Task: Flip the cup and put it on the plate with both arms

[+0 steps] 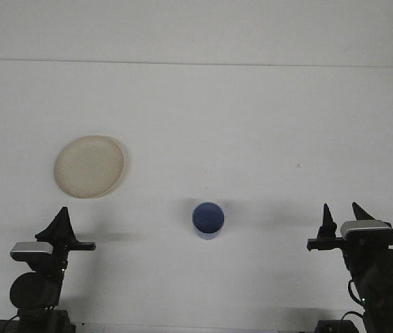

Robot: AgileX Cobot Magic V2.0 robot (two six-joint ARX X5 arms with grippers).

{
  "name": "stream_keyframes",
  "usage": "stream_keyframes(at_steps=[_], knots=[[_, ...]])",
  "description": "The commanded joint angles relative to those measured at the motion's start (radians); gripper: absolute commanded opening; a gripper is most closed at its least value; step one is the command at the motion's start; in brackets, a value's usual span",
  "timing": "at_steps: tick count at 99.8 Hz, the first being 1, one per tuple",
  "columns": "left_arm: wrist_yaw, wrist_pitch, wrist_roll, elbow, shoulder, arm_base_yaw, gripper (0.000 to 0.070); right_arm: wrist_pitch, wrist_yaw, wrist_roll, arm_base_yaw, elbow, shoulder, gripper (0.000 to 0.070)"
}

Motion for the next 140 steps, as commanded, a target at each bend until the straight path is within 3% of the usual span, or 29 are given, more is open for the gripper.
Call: stream_keyframes(at_steps=[1, 66, 83, 123, 140], knots=[[0.005, 0.01, 0.004, -0.018, -0.001, 0.002, 0.0012, 0.009, 0.002, 0.003, 0.002, 0.01, 0.005, 0.0415], [0.005, 0.011, -0.003, -0.018, -0.001, 0.002, 0.0012, 0.009, -0.002, 0.004, 0.002, 0.01, 0.005, 0.0415], [0.005, -0.003, -0.034, 0.032, -0.001, 0.002, 0.0012, 0.009, -0.002, 0.004, 0.002, 0.01, 0.005, 0.0415], [0.006, -0.362, -0.021, 0.425, 0.175, 0.002, 0.0012, 0.01, -0.002, 0.004, 0.002, 0.01, 0.005, 0.0415], [0.071, -0.57, -0.021, 0.65, 0.382, 0.002, 0.0012, 0.009, -0.002, 0.004, 0.002, 0.01, 0.005, 0.0415]])
